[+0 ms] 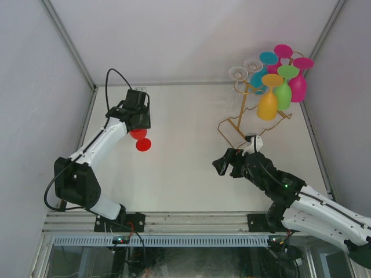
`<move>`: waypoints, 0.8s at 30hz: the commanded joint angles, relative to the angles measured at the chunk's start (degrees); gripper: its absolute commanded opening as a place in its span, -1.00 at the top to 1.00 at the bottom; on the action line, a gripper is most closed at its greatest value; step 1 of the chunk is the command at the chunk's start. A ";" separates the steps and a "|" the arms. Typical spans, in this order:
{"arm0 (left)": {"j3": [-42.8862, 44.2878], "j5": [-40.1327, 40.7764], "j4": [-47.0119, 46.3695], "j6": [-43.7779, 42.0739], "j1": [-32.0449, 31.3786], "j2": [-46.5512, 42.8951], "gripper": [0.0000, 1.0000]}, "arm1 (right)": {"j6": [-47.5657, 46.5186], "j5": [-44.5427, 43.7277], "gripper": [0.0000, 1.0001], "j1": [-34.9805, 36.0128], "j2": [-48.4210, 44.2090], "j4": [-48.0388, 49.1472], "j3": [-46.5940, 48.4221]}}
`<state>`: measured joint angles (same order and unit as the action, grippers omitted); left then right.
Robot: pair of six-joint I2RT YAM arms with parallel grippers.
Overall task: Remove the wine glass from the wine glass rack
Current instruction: Place the wine glass at the center of the board, then pick up the wine glass from the wine rack.
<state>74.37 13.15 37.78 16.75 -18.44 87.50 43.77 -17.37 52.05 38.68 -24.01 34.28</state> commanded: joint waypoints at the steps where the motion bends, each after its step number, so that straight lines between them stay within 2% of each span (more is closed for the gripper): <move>1: 2.96 -0.45 1.18 -2.00 0.53 -4.62 0.11 | 0.14 0.80 -0.75 -0.78 -0.72 -0.03 1.23; 17: -2.76 -5.16 1.08 1.11 0.88 -19.18 -0.14 | -3.56 -0.22 -0.72 -2.34 -3.88 -0.31 3.08; 24: -6.26 -7.57 0.54 3.22 1.46 -27.35 -0.34 | -7.82 -1.12 -0.73 -3.82 -4.13 -3.39 10.28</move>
<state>70.28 7.62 39.75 18.11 -17.52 64.99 39.68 -16.53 49.23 35.27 -26.81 37.91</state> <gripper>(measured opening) 0.660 0.862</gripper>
